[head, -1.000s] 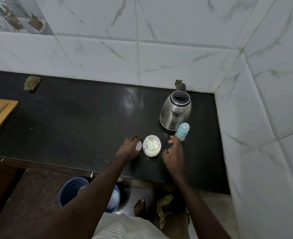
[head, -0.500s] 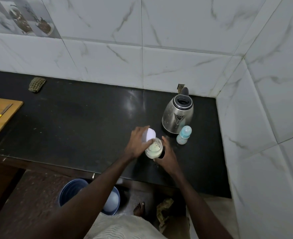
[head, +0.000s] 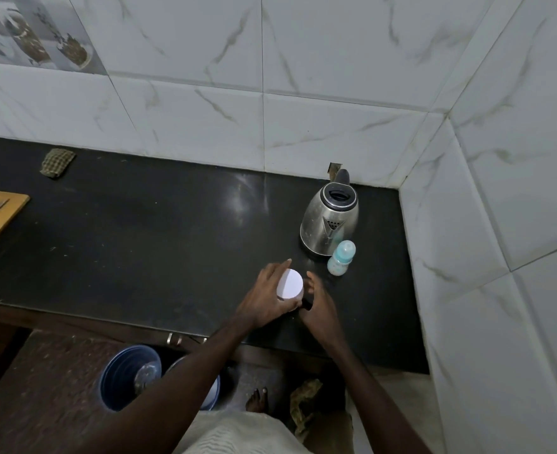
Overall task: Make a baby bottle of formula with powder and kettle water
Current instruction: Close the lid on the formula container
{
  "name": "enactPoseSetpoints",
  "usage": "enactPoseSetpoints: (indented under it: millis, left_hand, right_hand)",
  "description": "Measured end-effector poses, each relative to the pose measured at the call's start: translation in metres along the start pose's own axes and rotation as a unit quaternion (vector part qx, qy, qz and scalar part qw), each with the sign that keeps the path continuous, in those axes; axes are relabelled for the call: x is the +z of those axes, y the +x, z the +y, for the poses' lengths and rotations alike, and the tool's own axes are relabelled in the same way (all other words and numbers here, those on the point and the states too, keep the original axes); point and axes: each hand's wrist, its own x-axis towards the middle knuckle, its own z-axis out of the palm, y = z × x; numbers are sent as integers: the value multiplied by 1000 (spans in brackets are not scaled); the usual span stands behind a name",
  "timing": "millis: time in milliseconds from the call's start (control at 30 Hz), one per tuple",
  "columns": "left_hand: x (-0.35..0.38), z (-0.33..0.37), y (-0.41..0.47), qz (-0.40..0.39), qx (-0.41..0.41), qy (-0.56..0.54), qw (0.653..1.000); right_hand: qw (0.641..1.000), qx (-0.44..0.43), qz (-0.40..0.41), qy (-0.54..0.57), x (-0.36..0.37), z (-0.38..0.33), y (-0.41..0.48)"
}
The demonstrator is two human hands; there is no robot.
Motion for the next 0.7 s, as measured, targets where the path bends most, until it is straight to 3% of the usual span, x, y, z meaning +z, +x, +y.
enactPoseSetpoints:
  millis: [100,233,400,567,700]
  left_hand:
    - [1,-8,2,-34,-31,-26,999]
    - [2,-11,-3,-33,-55,-74,995]
    - [7,-15,-6,-8,-100,-136,986]
    - [4,-13,-1,-15,-148,-139,979]
    - [3,-12,1,-13,-141,-99,985]
  right_hand:
    - [1000,-19,14,-14,-10,-16,6]
    - [989,-89,-54,-106,-16,-43,20]
    - [925,-150,-186,-294,-17,-69,31]
    - [909,-162,-183,-336,-18,-79,35]
    - [895,-164,-204,-362,-19,-78,36]
